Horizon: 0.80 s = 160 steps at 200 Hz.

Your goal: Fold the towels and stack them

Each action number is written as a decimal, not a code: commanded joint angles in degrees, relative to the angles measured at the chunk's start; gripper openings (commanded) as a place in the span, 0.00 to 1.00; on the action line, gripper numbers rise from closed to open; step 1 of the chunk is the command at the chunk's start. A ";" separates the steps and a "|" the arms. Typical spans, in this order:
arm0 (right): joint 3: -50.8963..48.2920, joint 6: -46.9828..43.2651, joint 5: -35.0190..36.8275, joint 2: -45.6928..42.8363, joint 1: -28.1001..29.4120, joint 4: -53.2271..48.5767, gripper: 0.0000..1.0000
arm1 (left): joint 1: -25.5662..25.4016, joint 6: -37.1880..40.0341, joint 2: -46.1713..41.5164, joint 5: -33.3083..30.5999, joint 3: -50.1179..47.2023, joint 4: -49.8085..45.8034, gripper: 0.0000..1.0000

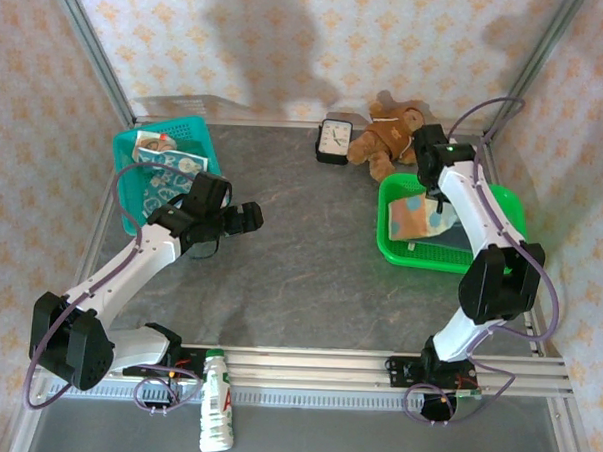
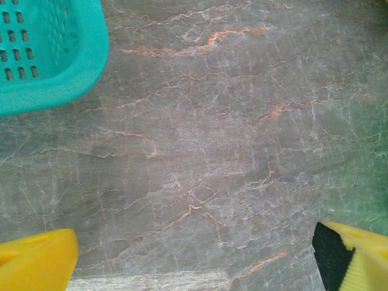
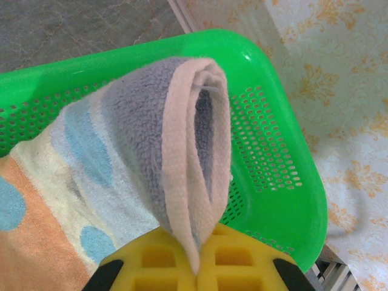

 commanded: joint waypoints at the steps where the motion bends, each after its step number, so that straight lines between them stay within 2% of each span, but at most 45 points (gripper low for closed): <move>1: -1.24 0.22 2.54 1.01 -0.04 0.86 0.00 | 0.46 0.12 -0.04 0.80 -0.60 0.54 1.00; 89: -3.80 0.34 6.88 8.66 -0.99 5.55 0.03 | 0.46 0.40 -0.71 0.24 -0.05 -1.54 1.00; 95: -3.82 0.67 7.47 9.12 -1.08 5.48 0.11 | 0.46 0.54 -0.82 0.04 0.04 -1.81 1.00; 106: -3.82 0.78 8.14 9.72 -1.19 5.71 0.37 | 0.46 0.56 -0.93 -0.26 0.31 -2.26 1.00; 111: -3.74 0.71 8.42 9.91 -1.26 5.86 0.44 | 0.46 0.65 -1.00 -0.38 0.40 -2.53 1.00; 137: -3.14 0.41 9.97 10.01 -1.26 6.38 0.66 | 0.46 0.83 -0.66 -1.11 1.31 -3.44 1.00; 160: -2.42 0.15 9.72 9.48 -1.27 6.42 0.67 | 0.47 0.83 0.25 -1.76 2.08 -3.79 1.00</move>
